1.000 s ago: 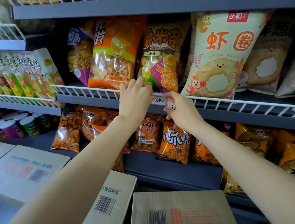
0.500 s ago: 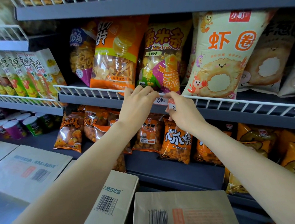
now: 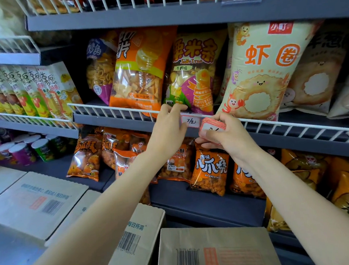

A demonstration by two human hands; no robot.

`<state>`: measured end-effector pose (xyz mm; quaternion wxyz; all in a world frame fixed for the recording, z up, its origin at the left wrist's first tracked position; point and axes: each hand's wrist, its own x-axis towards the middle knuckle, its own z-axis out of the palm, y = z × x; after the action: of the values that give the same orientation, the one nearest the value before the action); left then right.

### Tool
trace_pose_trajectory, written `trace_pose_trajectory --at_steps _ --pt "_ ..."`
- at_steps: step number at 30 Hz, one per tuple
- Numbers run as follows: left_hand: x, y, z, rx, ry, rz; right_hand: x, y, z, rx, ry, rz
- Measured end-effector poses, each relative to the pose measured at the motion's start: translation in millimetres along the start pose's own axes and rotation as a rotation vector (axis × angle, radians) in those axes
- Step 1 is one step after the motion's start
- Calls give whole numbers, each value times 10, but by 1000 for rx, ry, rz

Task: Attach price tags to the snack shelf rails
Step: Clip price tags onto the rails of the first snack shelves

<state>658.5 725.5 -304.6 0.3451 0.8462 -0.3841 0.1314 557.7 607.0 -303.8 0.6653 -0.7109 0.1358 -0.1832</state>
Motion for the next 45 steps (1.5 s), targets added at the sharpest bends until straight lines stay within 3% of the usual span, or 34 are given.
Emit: trace_pose_trajectory --at_steps 4,7,16,20,25,29,35,40,45 --pt "-304 122 -128 -403 -109 -140 -103 -53 89 119 -106 33" --pt "-478 119 -218 -573 -74 -264 -114 -48 246 62 -99 20" --pt "-650 -420 -598 -636 217 -409 171 30 1044 -277 -229 -189" --pt "-845 -1039 -1037 -686 330 -446 246 63 1882 -220 -383 -147" --pt "-855 -1882 -1891 -647 284 -522 409 -124 3071 -168 -295 -140" --pt "-808 -2499 -2551 -466 311 -610 539 -424 3868 -225 -271 -95" --pt "-773 -3039 -3551 -570 284 -741 756 -1020 4688 -142 -450 160" --pt "-669 -3322 -4327 -768 152 -790 813 -1509 5330 -119 -408 259" --pt "-473 -3611 -4749 -679 92 -790 907 -1775 5895 -78 -278 323"
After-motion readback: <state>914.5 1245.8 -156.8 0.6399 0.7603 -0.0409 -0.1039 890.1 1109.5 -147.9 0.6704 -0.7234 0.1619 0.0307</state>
